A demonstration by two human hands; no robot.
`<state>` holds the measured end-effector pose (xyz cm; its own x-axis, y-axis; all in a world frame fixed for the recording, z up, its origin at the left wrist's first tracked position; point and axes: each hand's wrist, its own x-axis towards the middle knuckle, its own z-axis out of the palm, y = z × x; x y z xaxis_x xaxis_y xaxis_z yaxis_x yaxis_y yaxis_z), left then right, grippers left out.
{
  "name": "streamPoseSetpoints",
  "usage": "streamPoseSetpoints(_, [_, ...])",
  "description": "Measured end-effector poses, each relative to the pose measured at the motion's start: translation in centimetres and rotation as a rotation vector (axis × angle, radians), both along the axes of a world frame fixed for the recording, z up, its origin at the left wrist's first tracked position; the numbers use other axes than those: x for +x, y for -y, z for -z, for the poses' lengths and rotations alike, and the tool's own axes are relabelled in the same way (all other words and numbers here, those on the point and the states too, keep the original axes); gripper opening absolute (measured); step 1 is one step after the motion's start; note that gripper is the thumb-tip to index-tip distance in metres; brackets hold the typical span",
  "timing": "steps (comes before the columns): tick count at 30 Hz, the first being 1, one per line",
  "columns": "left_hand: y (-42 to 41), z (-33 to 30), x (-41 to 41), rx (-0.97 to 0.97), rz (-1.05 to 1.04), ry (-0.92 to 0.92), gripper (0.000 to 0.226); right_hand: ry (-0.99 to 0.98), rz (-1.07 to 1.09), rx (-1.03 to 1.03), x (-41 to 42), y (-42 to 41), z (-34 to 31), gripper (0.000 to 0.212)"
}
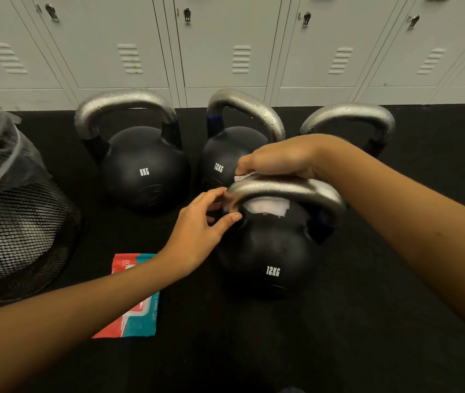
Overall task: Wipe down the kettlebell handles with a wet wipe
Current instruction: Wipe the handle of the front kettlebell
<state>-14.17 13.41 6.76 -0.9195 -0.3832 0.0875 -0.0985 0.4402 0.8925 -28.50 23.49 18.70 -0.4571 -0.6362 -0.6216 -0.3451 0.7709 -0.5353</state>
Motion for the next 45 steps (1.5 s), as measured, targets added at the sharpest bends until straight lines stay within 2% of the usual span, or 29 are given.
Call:
streamPoseSetpoints(8, [0.1,0.4,-0.1,0.001,-0.010,-0.011,0.055,0.088,0.056,-0.029,-0.8,-3.5,0.5,0.053])
streamPoseSetpoints(14, [0.2,0.7,-0.2,0.012,-0.021,-0.030,0.052,0.090,0.063,-0.144,-2.4,-8.7,1.3,0.041])
streamPoseSetpoints(22, [0.2,0.6,-0.2,0.007,-0.012,-0.032,0.052,0.276,0.339,-0.458,-2.7,-12.0,6.1,0.043])
streamPoseSetpoints(26, [0.1,0.4,-0.1,-0.015,-0.004,-0.020,0.051,0.369,0.524,-0.540,-1.9,-11.9,6.7,0.039])
streamPoseSetpoints(28, [0.0,0.3,0.0,-0.019,-0.002,-0.015,0.051,0.285,0.519,-0.475,-1.5,-11.5,5.8,0.039])
streamPoseSetpoints(32, [0.0,0.2,0.0,-0.035,0.001,-0.004,0.051,-0.167,0.186,-0.329,-1.5,-10.1,3.8,0.042])
streamPoseSetpoints(34, [0.0,0.2,0.0,-0.031,0.008,0.000,0.050,-0.273,0.114,-0.322,-1.3,-9.6,3.5,0.042])
streamPoseSetpoints(37, [0.0,0.2,0.0,-0.021,0.008,0.001,0.049,-0.073,0.334,-0.414,-1.0,-10.8,4.6,0.043])
streamPoseSetpoints(41, [0.0,0.1,0.0,0.000,0.010,-0.006,0.045,0.310,0.645,-0.697,-1.0,-12.3,8.1,0.039])
streamPoseSetpoints(45, [0.0,0.0,0.0,0.001,0.020,-0.001,0.043,0.387,0.739,-0.861,-0.1,-12.9,10.2,0.040])
